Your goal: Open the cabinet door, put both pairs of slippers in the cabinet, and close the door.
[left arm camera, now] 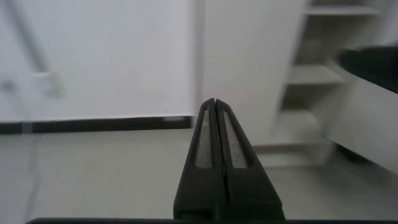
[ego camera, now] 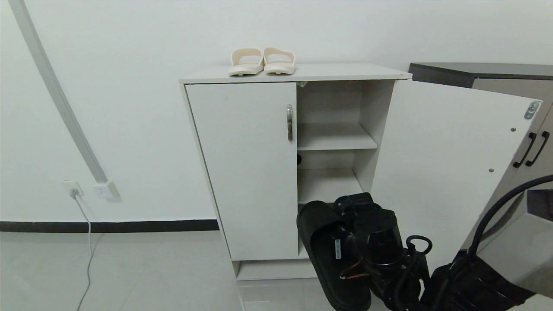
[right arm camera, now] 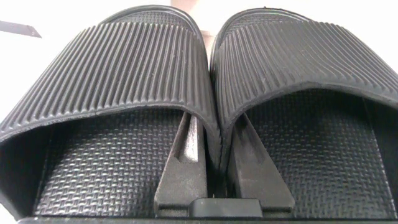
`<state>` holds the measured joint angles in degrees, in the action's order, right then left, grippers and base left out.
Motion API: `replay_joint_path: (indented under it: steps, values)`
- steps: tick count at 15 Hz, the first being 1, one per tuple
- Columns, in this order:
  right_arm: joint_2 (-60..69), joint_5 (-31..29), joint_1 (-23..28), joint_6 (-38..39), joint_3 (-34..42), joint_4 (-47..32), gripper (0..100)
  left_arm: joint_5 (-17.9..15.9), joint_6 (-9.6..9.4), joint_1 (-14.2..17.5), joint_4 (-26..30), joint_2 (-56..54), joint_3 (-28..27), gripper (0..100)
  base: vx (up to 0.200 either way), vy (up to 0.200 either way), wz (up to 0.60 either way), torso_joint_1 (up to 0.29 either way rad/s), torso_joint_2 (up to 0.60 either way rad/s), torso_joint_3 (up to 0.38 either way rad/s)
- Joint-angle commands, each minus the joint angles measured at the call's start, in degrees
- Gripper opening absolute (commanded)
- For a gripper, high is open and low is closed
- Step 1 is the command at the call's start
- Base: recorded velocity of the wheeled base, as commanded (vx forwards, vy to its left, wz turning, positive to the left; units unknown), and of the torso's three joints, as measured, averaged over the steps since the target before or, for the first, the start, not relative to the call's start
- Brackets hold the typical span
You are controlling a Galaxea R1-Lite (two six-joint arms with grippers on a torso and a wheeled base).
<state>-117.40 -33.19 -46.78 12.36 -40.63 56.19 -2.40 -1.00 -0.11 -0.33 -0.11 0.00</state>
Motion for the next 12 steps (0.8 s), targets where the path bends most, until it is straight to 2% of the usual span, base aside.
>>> replay_joint_path:
  steps: [1,2,4,6,10,12]
  values:
    - [-1.8,-0.7,0.7,0.0,-0.3,0.3,0,1.0,-3.13,0.0,0.2,0.2,0.0,0,0.0,0.0,0.0,0.0,0.0,0.0]
    - [-3.3,-1.8,1.6,0.4,-1.4,0.4,0,0.9,-3.13,0.0,0.2,0.2,0.0,0,0.0,0.0,0.0,0.0,0.0,0.0]
    - [-10.2,-7.3,3.1,3.6,-8.6,0.4,0,0.9,-2.08,0.0,0.2,0.2,0.0,0,0.0,0.0,0.0,0.0,0.0,0.0]
    - [-16.3,-10.9,4.1,4.0,-14.0,0.5,0,0.8,-1.9,0.0,0.2,0.2,0.0,0,0.0,0.0,0.0,0.0,0.0,0.0]
    - [-24.3,-11.8,4.6,3.8,-21.4,1.4,0,0.8,-1.9,0.0,0.2,0.2,0.0,0,0.0,0.0,0.0,0.0,0.0,0.0]
    - [-25.4,-11.9,4.7,3.5,-23.3,1.3,0,0.8,-1.9,0.0,0.2,0.2,0.0,0,0.0,-0.2,0.0,0.0,0.0,0.0]
